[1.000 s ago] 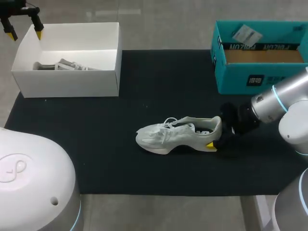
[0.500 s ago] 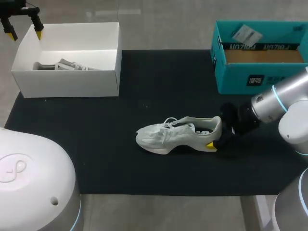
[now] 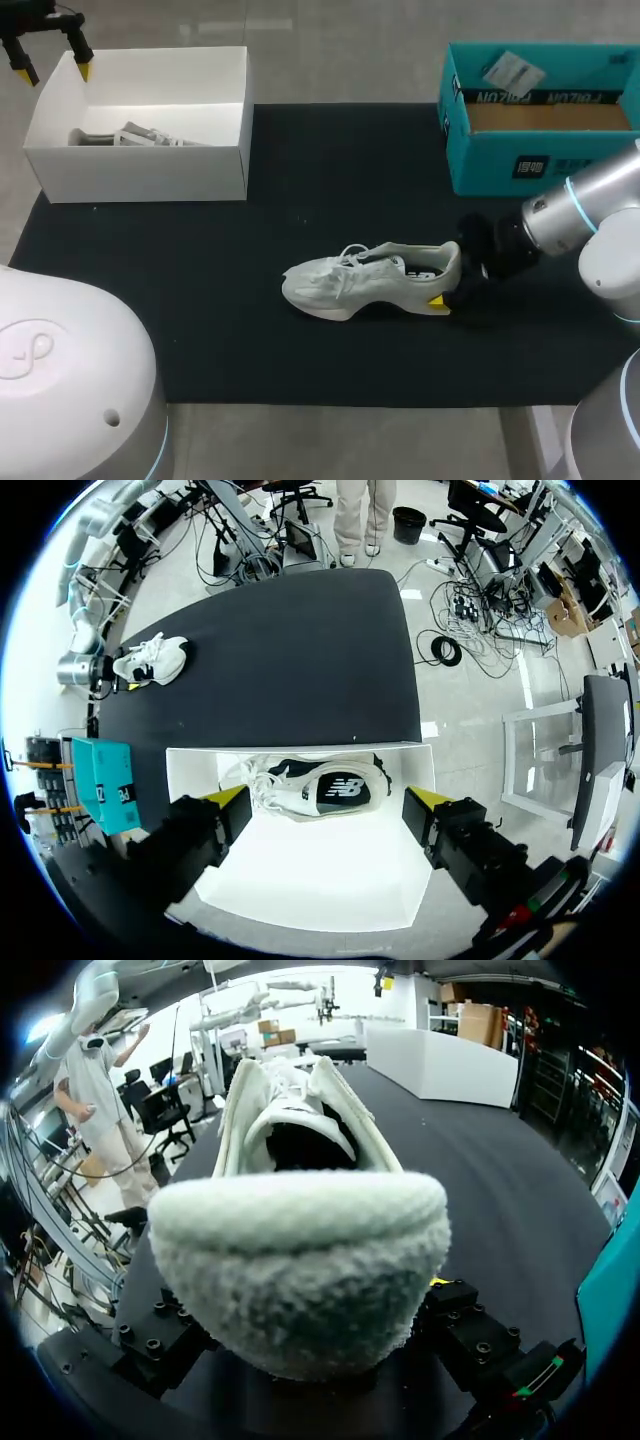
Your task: Take the shoe out of the shoebox, open the shoe tongue, remove and reinsert the insole, then place the shoe into the shoebox
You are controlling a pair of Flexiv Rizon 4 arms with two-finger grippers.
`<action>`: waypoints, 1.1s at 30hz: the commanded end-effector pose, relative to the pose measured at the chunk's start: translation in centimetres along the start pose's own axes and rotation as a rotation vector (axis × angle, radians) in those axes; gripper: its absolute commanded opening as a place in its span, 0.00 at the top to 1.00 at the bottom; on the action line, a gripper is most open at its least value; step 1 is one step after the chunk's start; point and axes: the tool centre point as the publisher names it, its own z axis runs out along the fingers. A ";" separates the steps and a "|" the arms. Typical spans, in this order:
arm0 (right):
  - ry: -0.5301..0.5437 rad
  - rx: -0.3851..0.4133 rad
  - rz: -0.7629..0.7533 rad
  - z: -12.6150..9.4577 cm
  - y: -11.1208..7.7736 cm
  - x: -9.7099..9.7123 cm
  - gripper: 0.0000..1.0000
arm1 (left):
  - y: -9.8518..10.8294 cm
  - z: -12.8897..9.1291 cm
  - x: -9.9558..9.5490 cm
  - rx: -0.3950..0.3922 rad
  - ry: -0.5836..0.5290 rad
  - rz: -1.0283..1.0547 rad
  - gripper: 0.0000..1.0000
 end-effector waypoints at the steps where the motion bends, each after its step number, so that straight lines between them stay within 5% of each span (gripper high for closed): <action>1: -0.002 0.004 0.001 0.9 -0.3 -0.3 1.00 | -0.3 -0.6 -0.9 0.034 -0.091 -0.312 0.00; 3: -0.002 0.004 0.001 0.9 -0.3 -0.3 1.00 | -1.0 -1.0 -2.0 -0.024 -0.058 -0.433 0.00; 5: -0.002 0.004 0.001 0.9 -0.3 -0.3 1.00 | -1.7 -1.2 -3.0 0.010 -0.120 -0.487 0.00; 6: -0.002 0.004 0.001 0.9 -0.3 -0.3 1.00 | -1.9 -1.3 -3.7 -0.054 -0.075 -0.548 0.00; 13: -0.002 0.004 0.001 0.9 -0.3 -0.3 1.00 | -2.7 -0.7 -7.3 -0.178 0.022 -0.888 0.00; 22: -0.002 0.004 0.001 0.9 -0.3 -0.3 1.00 | -3.2 -1.5 -12.3 -0.395 -0.007 -1.073 0.00; 28: -0.002 0.004 0.001 0.9 -0.3 -0.3 1.00 | -3.6 -1.6 -16.4 -0.376 -0.010 -1.037 0.00; 33: -0.002 0.004 0.001 0.9 -0.3 -0.3 1.00 | -3.6 -1.6 -16.4 -0.376 -0.010 -1.037 0.00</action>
